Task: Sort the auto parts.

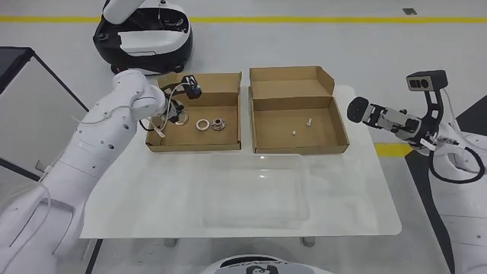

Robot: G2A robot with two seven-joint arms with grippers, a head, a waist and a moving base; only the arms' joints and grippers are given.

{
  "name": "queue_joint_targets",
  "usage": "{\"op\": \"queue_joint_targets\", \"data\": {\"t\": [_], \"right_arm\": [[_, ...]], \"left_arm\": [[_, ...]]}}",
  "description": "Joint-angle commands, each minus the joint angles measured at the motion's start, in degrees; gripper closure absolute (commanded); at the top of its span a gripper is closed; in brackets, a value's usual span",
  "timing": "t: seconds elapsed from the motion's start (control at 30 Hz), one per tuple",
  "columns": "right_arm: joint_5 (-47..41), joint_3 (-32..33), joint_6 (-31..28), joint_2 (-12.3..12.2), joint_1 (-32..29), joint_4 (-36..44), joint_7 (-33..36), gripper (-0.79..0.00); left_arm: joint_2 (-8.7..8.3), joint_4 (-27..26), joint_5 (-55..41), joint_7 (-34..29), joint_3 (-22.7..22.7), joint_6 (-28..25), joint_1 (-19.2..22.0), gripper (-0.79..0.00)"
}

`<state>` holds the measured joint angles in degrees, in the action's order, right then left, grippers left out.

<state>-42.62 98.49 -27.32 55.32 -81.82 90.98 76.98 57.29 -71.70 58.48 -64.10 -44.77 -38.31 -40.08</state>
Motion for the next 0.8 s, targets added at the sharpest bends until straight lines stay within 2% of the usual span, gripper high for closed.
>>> {"op": "queue_joint_targets", "data": {"t": [0.0, 0.3, 0.5, 0.77], "right_arm": [[0.0, 0.0, 0.0, 0.0, 0.0, 0.0, 0.0, -0.785], [0.0, 0.0, 0.0, 0.0, 0.0, 0.0, 0.0, -0.785], [0.0, 0.0, 0.0, 0.0, 0.0, 0.0, 0.0, -0.785], [0.0, 0.0, 0.0, 0.0, 0.0, 0.0, 0.0, -0.785]], "left_arm": [[0.34, 1.5, 1.38, 0.41, 1.33, -0.73, 0.13, 0.0], [2.89, 7.13, 2.39, 6.53, 5.82, 2.05, 0.44, 0.0], [4.65, 10.97, 6.81, 10.46, 8.64, 4.67, 1.73, 0.0], [6.71, 15.57, 9.1, 12.31, 10.68, 7.21, 3.07, 0.0]]}}
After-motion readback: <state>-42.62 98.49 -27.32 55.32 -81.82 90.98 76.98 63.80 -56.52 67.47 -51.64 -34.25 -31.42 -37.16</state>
